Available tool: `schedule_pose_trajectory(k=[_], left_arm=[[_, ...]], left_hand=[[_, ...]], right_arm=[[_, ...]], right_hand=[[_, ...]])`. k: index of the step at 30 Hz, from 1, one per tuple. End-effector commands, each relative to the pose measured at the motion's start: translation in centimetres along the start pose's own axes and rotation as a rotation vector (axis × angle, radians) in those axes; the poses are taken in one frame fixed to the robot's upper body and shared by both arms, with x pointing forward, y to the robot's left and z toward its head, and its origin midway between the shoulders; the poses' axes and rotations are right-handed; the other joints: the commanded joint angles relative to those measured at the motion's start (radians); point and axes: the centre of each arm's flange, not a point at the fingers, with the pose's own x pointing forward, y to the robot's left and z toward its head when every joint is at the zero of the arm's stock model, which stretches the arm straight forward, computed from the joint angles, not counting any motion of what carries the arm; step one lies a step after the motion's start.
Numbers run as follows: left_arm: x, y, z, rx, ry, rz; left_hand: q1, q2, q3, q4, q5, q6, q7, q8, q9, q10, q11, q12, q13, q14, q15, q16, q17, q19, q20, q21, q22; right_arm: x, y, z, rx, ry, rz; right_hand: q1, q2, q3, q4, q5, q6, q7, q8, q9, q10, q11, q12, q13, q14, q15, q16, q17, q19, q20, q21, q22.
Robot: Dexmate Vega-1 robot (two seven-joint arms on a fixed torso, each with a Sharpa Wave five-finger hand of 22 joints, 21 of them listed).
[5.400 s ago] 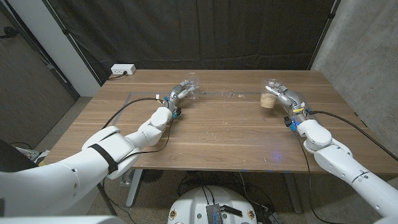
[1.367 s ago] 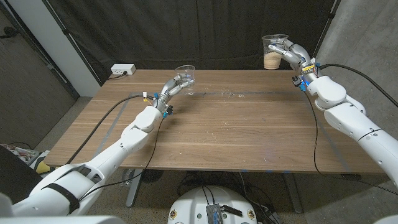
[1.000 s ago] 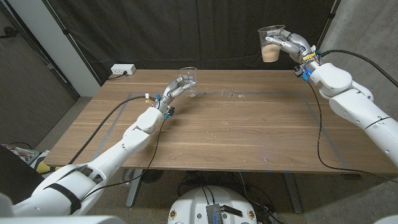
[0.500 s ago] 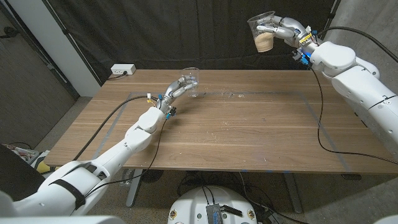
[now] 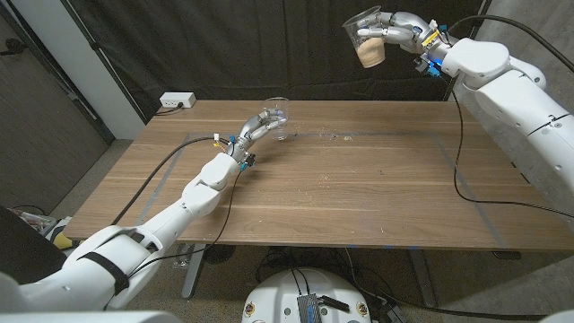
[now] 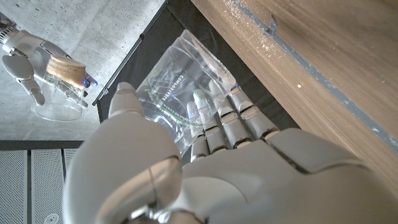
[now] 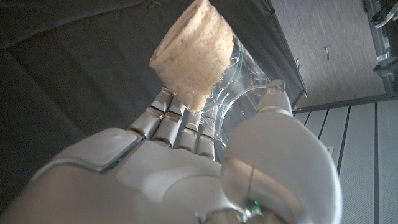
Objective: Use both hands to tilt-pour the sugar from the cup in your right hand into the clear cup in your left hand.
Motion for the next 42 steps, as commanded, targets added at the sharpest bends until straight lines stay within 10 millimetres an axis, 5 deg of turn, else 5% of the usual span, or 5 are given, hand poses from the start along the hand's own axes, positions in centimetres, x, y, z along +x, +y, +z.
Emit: schedule_pose_trajectory(k=[1, 42], left_arm=[[0.5, -0.4, -0.1, -0.008, -0.010, -0.028], [-0.1, -2.6, 0.7, -0.007, -0.042, -0.092]], left_hand=[[0.001, 0.004, -0.007, -0.001, -0.001, 0.006, 0.001, 0.007, 0.001, 0.003, -0.005, 0.003, 0.001, 0.007, -0.093, -0.006, 0.004, 0.004, -0.031, -0.003, 0.002], [0.012, 0.014, -0.019, 0.001, -0.006, 0.007, -0.002, 0.011, -0.001, 0.010, -0.007, 0.010, 0.000, 0.016, -0.096, -0.015, 0.014, 0.006, -0.035, -0.004, 0.003]], right_arm=[[2.5, 1.0, 1.8, -0.064, 0.006, 0.100], [5.5, 6.9, 1.5, -0.199, 0.098, 0.380]], right_hand=[[0.009, 0.015, 0.008, -0.001, -0.002, 0.010, -0.001, 0.000, 0.002, 0.008, -0.002, -0.006, 0.004, 0.009, -0.181, 0.000, 0.001, 0.002, -0.037, 0.005, 0.001], [0.031, 0.022, 0.026, -0.008, -0.004, 0.031, -0.002, -0.004, 0.002, 0.025, -0.002, -0.015, 0.008, 0.025, -0.181, -0.009, 0.009, -0.006, -0.029, 0.004, -0.006]])
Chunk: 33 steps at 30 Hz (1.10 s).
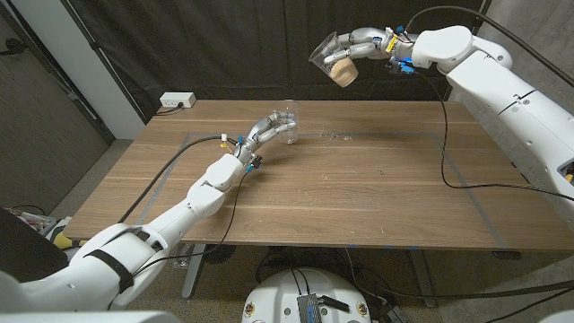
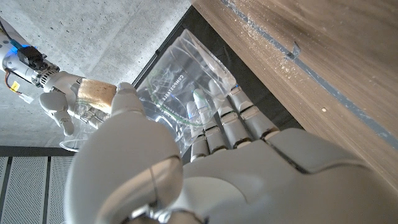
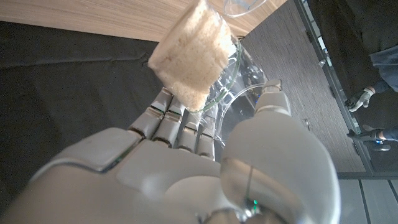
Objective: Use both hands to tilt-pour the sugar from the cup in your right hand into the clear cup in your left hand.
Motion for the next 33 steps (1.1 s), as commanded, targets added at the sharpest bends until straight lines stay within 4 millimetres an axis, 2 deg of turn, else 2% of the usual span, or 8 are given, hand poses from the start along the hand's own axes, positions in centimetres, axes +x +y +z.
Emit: schedule_pose_trajectory(k=[1, 9, 21, 33], left_arm=[[-0.3, -0.3, -0.1, -0.003, 0.001, -0.007], [-0.3, -0.4, -0.2, -0.008, 0.003, -0.006], [0.0, -0.6, -0.5, -0.014, 0.002, -0.009], [2.0, -1.8, -0.6, -0.028, -0.022, -0.045]], left_hand=[[0.002, 0.004, -0.007, -0.003, -0.003, 0.009, -0.005, 0.004, 0.001, 0.004, -0.006, 0.007, 0.002, 0.013, -0.092, -0.004, 0.002, 0.007, -0.035, 0.000, 0.003], [0.003, 0.004, -0.010, -0.003, -0.004, 0.010, -0.003, 0.004, 0.000, 0.006, -0.006, 0.009, 0.001, 0.014, -0.094, -0.005, 0.004, 0.007, -0.035, 0.000, 0.003], [0.004, 0.010, -0.013, -0.001, -0.006, 0.011, -0.004, 0.006, -0.001, 0.007, -0.005, 0.010, 0.001, 0.016, -0.092, -0.007, 0.007, 0.007, -0.035, 0.000, 0.004], [0.008, 0.011, -0.016, -0.002, -0.008, 0.011, -0.003, 0.007, -0.002, 0.007, -0.005, 0.011, 0.000, 0.018, -0.094, -0.009, 0.009, 0.008, -0.036, -0.001, 0.004]], right_arm=[[1.3, 1.6, -0.1, -0.040, 0.042, 0.083], [2.0, 2.5, -0.1, -0.061, 0.073, 0.119], [2.9, 3.8, 0.0, -0.095, 0.102, 0.178], [2.9, 3.8, -0.1, -0.094, 0.115, 0.182]], right_hand=[[0.011, 0.009, 0.008, -0.002, 0.000, 0.011, -0.001, -0.001, 0.004, 0.009, -0.002, -0.001, 0.003, 0.011, -0.178, -0.002, 0.004, -0.006, -0.029, 0.004, 0.003], [0.017, 0.013, 0.014, -0.002, 0.000, 0.023, -0.002, 0.001, 0.005, 0.018, -0.002, -0.002, 0.003, 0.018, -0.179, -0.003, 0.007, -0.005, -0.017, 0.006, 0.002], [0.018, 0.012, 0.015, -0.001, -0.001, 0.027, -0.001, 0.001, 0.005, 0.020, -0.003, -0.005, 0.002, 0.023, -0.178, -0.004, 0.009, -0.004, -0.022, 0.007, 0.002], [0.018, 0.013, 0.018, 0.002, -0.002, 0.033, -0.001, 0.001, 0.006, 0.025, 0.002, -0.008, 0.001, 0.026, -0.178, -0.008, 0.011, -0.005, -0.023, 0.008, 0.001]])
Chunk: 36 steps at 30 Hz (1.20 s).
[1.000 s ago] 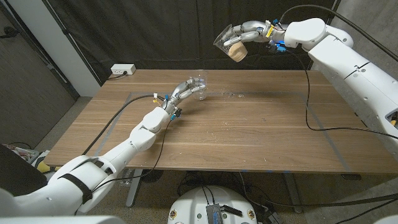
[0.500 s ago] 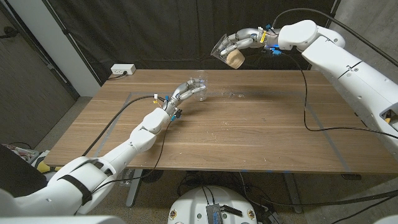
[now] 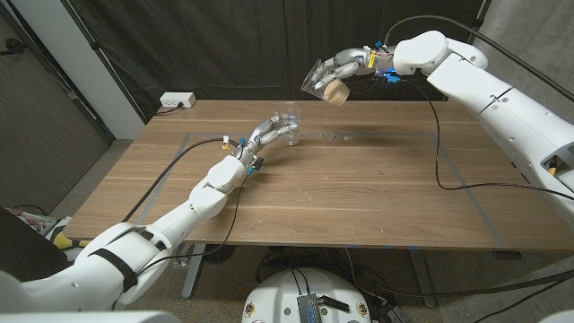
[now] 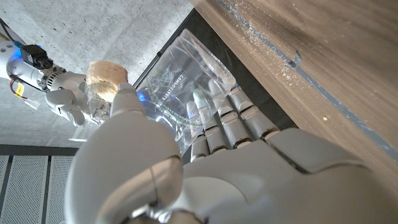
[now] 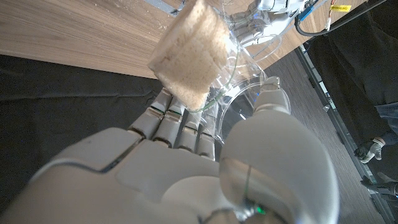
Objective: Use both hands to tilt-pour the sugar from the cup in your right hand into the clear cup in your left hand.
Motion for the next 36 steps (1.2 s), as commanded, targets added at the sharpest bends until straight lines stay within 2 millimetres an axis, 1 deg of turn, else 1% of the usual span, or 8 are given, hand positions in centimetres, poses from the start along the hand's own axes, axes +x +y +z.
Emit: schedule_pose_trajectory(k=[1, 7, 8, 19, 25, 30, 33, 36], left_arm=[[1.6, -1.0, -0.2, -0.011, -0.018, -0.032], [2.1, -1.2, -0.3, -0.019, -0.018, -0.043], [2.1, -1.2, -0.3, -0.019, -0.019, -0.043], [1.8, -1.3, -0.4, -0.027, -0.024, -0.044], [1.8, -1.1, -0.3, -0.025, -0.024, -0.051], [1.9, -1.2, -0.2, -0.027, -0.027, -0.060], [1.9, -1.3, -0.2, -0.027, -0.028, -0.064], [2.0, -1.3, -0.1, -0.027, -0.027, -0.069]], left_hand=[[0.004, 0.007, -0.006, -0.003, 0.000, 0.004, 0.002, 0.006, 0.001, 0.002, -0.004, 0.007, 0.003, 0.007, -0.094, -0.004, 0.004, 0.007, -0.036, -0.001, 0.004], [0.006, 0.008, -0.008, -0.003, -0.001, 0.005, 0.001, 0.007, 0.001, 0.003, -0.006, 0.008, 0.002, 0.008, -0.095, -0.005, 0.005, 0.007, -0.037, -0.001, 0.004], [0.006, 0.008, -0.008, -0.003, -0.001, 0.005, 0.003, 0.007, 0.000, 0.003, -0.005, 0.007, 0.001, 0.008, -0.094, -0.005, 0.005, 0.007, -0.036, -0.001, 0.004], [0.007, 0.009, -0.012, -0.001, -0.003, 0.007, 0.004, 0.009, 0.000, 0.002, -0.005, 0.008, 0.000, 0.008, -0.095, -0.007, 0.007, 0.009, -0.037, -0.001, 0.004], [0.007, 0.010, -0.014, -0.001, -0.004, 0.006, 0.002, 0.009, 0.000, 0.002, -0.005, 0.009, 0.001, 0.009, -0.096, -0.007, 0.008, 0.009, -0.038, -0.001, 0.004], [0.008, 0.011, -0.016, -0.001, -0.004, 0.008, 0.001, 0.010, 0.000, 0.005, -0.004, 0.010, 0.000, 0.009, -0.095, -0.008, 0.009, 0.008, -0.036, -0.001, 0.004], [0.008, 0.011, -0.017, 0.000, -0.005, 0.011, 0.006, 0.012, 0.000, 0.003, -0.004, 0.010, 0.000, 0.011, -0.097, -0.008, 0.010, 0.009, -0.036, -0.001, 0.004], [0.009, 0.012, -0.018, 0.000, -0.005, 0.008, 0.003, 0.011, 0.000, 0.002, -0.005, 0.009, 0.000, 0.010, -0.094, -0.008, 0.010, 0.009, -0.036, -0.001, 0.004]], right_arm=[[0.2, 0.2, -0.1, -0.005, 0.018, 0.016], [0.1, 0.1, -0.1, -0.037, 0.034, 0.022], [0.1, 0.1, -0.1, -0.043, 0.036, 0.022], [0.7, 0.2, 0.6, -0.145, 0.067, 0.043], [1.0, 0.2, 0.8, -0.156, 0.069, 0.054], [1.1, 0.3, 0.9, -0.177, 0.077, 0.061], [1.1, 0.4, 1.1, -0.201, 0.085, 0.067], [1.2, 0.3, 1.3, -0.231, 0.098, 0.082]], right_hand=[[-0.002, 0.009, 0.010, 0.004, 0.005, 0.008, 0.000, 0.007, 0.002, 0.011, -0.006, -0.004, 0.002, 0.010, -0.180, -0.004, 0.004, 0.002, -0.023, 0.008, 0.001], [-0.002, 0.010, 0.011, 0.005, 0.005, 0.011, 0.000, 0.007, 0.002, 0.014, -0.001, -0.004, 0.003, 0.013, -0.180, -0.004, 0.005, 0.000, -0.022, 0.008, 0.000], [-0.002, 0.010, 0.012, 0.005, 0.005, 0.011, -0.001, 0.006, 0.002, 0.014, -0.006, -0.004, 0.003, 0.014, -0.180, -0.004, 0.005, 0.000, -0.022, 0.007, 0.000], [0.000, 0.009, 0.014, 0.004, 0.005, 0.014, -0.001, 0.006, 0.002, 0.016, -0.009, -0.007, 0.003, 0.016, -0.181, -0.007, 0.007, -0.002, -0.022, 0.007, -0.001], [0.000, 0.010, 0.015, 0.005, 0.005, 0.016, -0.001, 0.005, 0.003, 0.018, -0.003, -0.007, 0.005, 0.018, -0.181, -0.009, 0.007, -0.003, -0.022, 0.007, -0.001], [0.001, 0.010, 0.016, 0.005, 0.005, 0.016, -0.003, 0.005, 0.003, 0.018, -0.012, -0.009, 0.005, 0.019, -0.181, -0.011, 0.008, -0.004, -0.022, 0.007, -0.002], [0.001, 0.009, 0.017, 0.005, 0.005, 0.016, -0.004, 0.004, 0.003, 0.018, -0.007, -0.010, 0.006, 0.019, -0.181, -0.012, 0.008, -0.005, -0.021, 0.007, -0.002], [0.001, 0.009, 0.017, 0.005, 0.005, 0.017, -0.004, 0.004, 0.003, 0.019, -0.006, -0.010, 0.006, 0.020, -0.181, -0.013, 0.009, -0.005, -0.021, 0.007, -0.003]])
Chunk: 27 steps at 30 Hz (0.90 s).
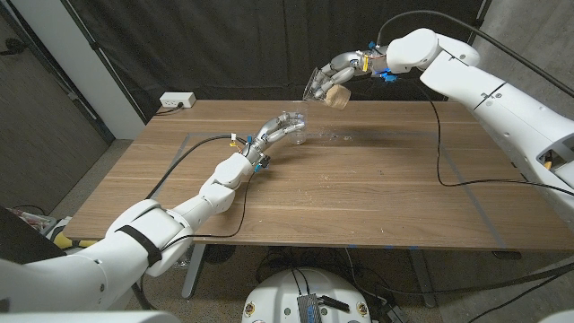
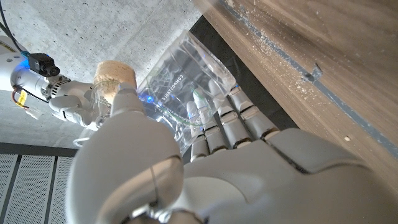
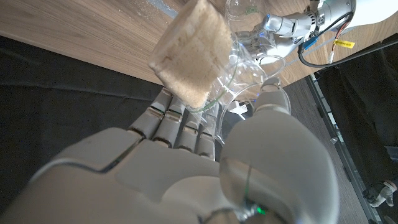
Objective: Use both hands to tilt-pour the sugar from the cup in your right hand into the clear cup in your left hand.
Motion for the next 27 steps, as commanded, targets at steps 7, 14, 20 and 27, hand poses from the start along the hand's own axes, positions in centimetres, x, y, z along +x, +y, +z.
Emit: schedule_pose_trajectory(k=[7, 14, 20, 27], left_arm=[[0.2, -0.4, 0.2, -0.004, -0.004, -0.023], [0.1, -0.7, 0.1, -0.008, 0.002, -0.025], [0.1, -1.0, 0.0, -0.011, 0.002, -0.032], [0.0, -1.3, -0.1, -0.015, 0.004, -0.040]], left_hand=[[0.006, 0.009, -0.007, -0.003, -0.002, 0.004, 0.000, 0.007, -0.002, 0.003, -0.009, 0.006, 0.000, 0.011, -0.096, -0.001, 0.007, 0.009, -0.036, -0.001, 0.004], [0.008, 0.009, -0.009, -0.003, -0.002, 0.004, -0.002, 0.007, -0.002, 0.005, -0.006, 0.007, -0.001, 0.013, -0.097, -0.001, 0.008, 0.009, -0.037, -0.001, 0.005], [0.010, 0.011, -0.011, -0.003, -0.002, 0.006, -0.002, 0.008, -0.002, 0.005, -0.006, 0.008, 0.000, 0.013, -0.095, -0.002, 0.008, 0.008, -0.037, -0.002, 0.005], [0.011, 0.012, -0.013, -0.002, -0.003, 0.005, 0.000, 0.009, -0.003, 0.006, -0.005, 0.010, 0.000, 0.013, -0.095, -0.003, 0.009, 0.008, -0.037, -0.002, 0.005]], right_arm=[[0.6, -0.2, 1.0, -0.125, 0.051, 0.076], [0.9, -0.2, 1.3, -0.152, 0.060, 0.090], [1.2, -0.5, 1.7, -0.194, 0.080, 0.120], [1.3, -0.8, 2.1, -0.224, 0.093, 0.123]], right_hand=[[0.003, 0.008, 0.014, 0.012, 0.004, 0.014, -0.001, 0.004, 0.004, 0.010, -0.001, -0.004, 0.006, 0.015, -0.178, -0.007, 0.002, -0.013, -0.014, 0.004, 0.001], [0.002, 0.008, 0.015, 0.012, 0.005, 0.018, -0.003, 0.004, 0.004, 0.013, -0.002, -0.006, 0.005, 0.019, -0.179, -0.010, 0.002, -0.013, -0.013, 0.004, 0.000], [0.001, 0.008, 0.016, 0.013, 0.005, 0.019, -0.003, 0.003, 0.004, 0.014, -0.003, -0.008, 0.005, 0.021, -0.179, -0.013, 0.002, -0.012, -0.014, 0.004, -0.001], [0.001, 0.007, 0.018, 0.012, 0.005, 0.021, -0.001, 0.003, 0.004, 0.017, -0.001, -0.009, 0.005, 0.023, -0.179, -0.018, 0.002, -0.012, -0.014, 0.004, -0.002]])
